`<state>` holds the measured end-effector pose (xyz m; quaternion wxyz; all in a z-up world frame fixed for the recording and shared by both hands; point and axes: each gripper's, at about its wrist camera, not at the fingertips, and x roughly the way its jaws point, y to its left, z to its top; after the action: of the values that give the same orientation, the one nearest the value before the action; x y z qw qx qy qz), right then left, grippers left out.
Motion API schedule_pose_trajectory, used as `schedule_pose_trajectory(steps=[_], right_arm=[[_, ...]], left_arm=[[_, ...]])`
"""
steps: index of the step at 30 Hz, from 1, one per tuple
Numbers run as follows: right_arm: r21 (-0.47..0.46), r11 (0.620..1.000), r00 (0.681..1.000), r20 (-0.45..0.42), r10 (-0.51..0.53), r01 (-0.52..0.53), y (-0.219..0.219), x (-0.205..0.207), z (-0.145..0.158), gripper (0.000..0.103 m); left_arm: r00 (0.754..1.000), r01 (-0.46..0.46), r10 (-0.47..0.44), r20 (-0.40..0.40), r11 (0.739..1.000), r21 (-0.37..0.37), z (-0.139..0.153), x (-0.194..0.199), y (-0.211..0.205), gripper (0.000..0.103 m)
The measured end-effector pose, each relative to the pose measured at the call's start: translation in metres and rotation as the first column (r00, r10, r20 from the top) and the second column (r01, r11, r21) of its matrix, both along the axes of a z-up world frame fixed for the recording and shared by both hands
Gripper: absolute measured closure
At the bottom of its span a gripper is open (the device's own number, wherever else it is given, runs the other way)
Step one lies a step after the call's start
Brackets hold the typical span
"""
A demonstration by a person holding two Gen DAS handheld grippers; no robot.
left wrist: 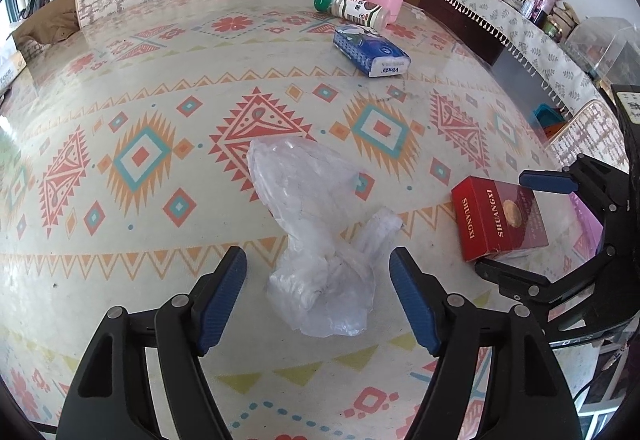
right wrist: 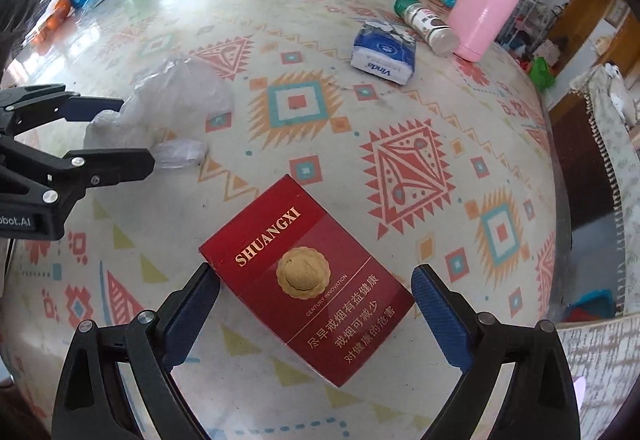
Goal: Collect trash
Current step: 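Close the right tool on the red SHUANGXI box and lift it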
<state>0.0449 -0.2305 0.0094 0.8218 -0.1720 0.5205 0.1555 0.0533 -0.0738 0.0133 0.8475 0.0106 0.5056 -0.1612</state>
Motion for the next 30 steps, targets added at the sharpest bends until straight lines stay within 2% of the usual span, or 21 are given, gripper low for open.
schedule_pose_trajectory(steps=[3,6,9,12,23,26,30], right_arm=[[0.017,0.999,0.999,0.007,-0.035,0.035,-0.002,-0.005,0.002,0.014],[0.027,0.997,0.998,-0.001,-0.066,0.066,-0.002,-0.013,0.004,0.026],[0.021,0.996,0.996,-0.004,-0.087,0.087,-0.003,-0.018,0.006,0.034],[0.025,0.994,0.994,-0.012,-0.105,0.105,-0.003,-0.019,0.006,0.034],[0.089,0.977,0.981,-0.011,-0.196,0.196,-0.004,-0.002,0.002,0.030],[0.132,0.965,0.974,-0.021,-0.227,0.228,-0.010,0.003,-0.001,0.023],[0.138,0.962,0.971,0.001,-0.239,0.237,-0.011,0.007,-0.008,0.004]], left_arm=[[1.000,-0.007,0.007,0.002,1.000,0.014,0.000,0.000,-0.001,0.033],[1.000,-0.019,0.019,0.009,0.999,0.025,0.001,-0.001,0.001,0.059],[1.000,-0.032,0.032,0.002,1.000,0.001,0.002,0.000,0.005,0.059],[0.999,-0.040,0.040,0.011,0.999,0.004,0.003,0.000,0.006,0.059],[0.998,-0.054,0.054,0.015,0.998,0.016,0.002,0.001,0.008,0.058],[0.998,-0.054,0.053,0.014,0.998,0.014,0.002,0.001,0.008,0.058],[0.999,-0.053,0.053,0.011,0.999,0.006,0.002,0.002,0.008,0.058]])
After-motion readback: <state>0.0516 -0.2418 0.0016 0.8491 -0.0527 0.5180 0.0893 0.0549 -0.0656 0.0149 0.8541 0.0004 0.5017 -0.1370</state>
